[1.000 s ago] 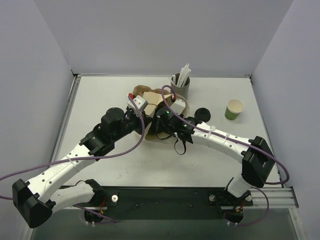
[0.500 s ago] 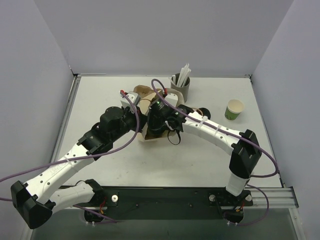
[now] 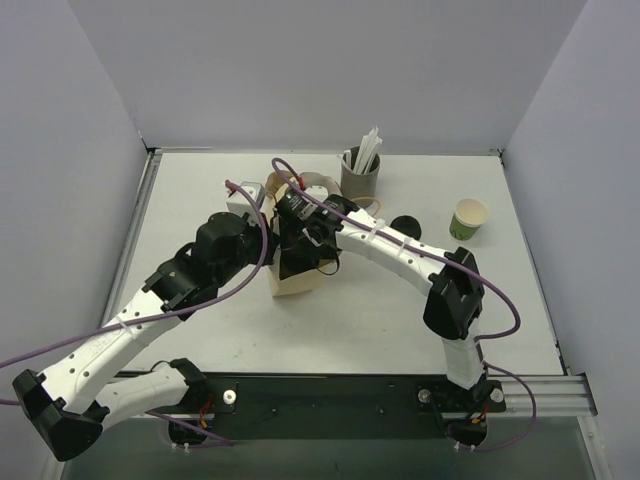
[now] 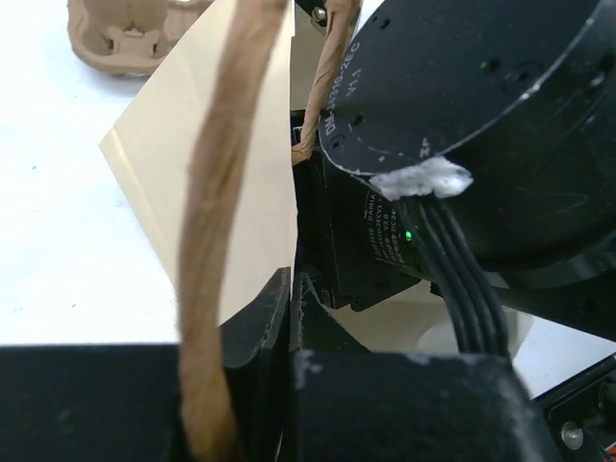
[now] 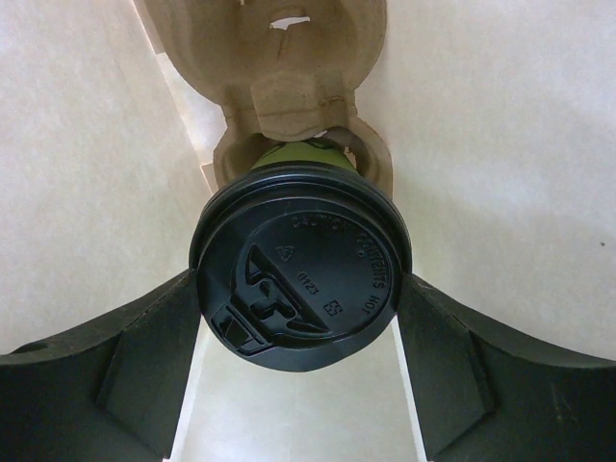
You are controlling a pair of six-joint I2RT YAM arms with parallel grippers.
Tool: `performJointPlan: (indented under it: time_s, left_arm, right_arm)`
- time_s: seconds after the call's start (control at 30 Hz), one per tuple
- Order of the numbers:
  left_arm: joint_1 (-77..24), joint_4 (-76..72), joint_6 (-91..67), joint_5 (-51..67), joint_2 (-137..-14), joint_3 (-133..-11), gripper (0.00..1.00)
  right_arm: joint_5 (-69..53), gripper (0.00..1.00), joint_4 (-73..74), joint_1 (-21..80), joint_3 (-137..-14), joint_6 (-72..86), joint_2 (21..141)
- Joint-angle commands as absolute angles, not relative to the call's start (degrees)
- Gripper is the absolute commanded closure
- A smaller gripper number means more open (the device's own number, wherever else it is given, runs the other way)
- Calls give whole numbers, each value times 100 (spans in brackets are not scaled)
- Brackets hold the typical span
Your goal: Pack the takeout coffee
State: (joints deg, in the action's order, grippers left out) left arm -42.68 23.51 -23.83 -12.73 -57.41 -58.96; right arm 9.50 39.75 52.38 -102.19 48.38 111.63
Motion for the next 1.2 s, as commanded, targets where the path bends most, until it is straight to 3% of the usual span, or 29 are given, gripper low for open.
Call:
performJointPlan:
  time_s: [0.0, 0.2, 0.33, 0.63, 1.17]
  left_arm:
    - [-4359, 2601, -2566, -1344, -5449, -6495, 86]
    - [-4342, 2971, -2479, -1529, -5300, -6583, 60]
    - [-4333, 3041, -2391, -1626, -5107, -6557, 52]
    - [-4324, 3296, -2268, -1978, -4983, -6653, 55]
    - [-4316, 3199, -2320, -2109, -5396, -6802, 56]
  right_arm:
    - [941, 57, 5123, 5273, -10493, 4544, 11698]
    - [949, 57, 5625, 5388, -11039, 4421, 12181]
    - [975, 58, 5879, 5431, -11311, 4386, 12444]
    - [853, 58, 6310, 5502, -12058, 4280, 12990]
    - [782, 57, 6284, 5660, -11962, 4394, 13140]
